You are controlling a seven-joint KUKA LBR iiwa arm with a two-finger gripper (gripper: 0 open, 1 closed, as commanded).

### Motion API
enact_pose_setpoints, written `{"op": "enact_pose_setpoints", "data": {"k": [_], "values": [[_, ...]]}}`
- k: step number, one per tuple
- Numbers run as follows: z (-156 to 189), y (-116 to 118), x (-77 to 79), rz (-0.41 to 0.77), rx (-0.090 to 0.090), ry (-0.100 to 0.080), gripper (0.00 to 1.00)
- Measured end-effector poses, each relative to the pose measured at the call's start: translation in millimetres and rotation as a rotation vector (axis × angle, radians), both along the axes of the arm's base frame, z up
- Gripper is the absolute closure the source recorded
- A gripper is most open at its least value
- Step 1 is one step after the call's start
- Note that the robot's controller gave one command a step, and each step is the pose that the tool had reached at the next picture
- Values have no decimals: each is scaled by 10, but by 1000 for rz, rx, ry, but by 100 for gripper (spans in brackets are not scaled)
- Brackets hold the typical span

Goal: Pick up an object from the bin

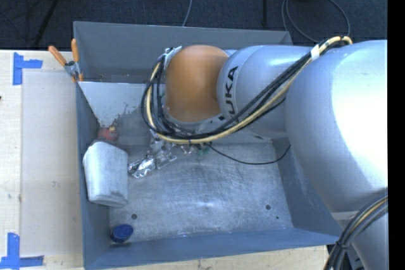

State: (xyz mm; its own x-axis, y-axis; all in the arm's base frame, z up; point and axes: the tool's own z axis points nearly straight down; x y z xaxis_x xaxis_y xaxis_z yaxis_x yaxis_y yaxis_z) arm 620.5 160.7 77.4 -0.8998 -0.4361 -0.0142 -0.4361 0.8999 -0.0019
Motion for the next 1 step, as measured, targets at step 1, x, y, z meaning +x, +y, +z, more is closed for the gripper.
{"op": "enact_pose_setpoints", "data": {"k": [1], "values": [[1892,46,-178,10,-2,3,100]]}}
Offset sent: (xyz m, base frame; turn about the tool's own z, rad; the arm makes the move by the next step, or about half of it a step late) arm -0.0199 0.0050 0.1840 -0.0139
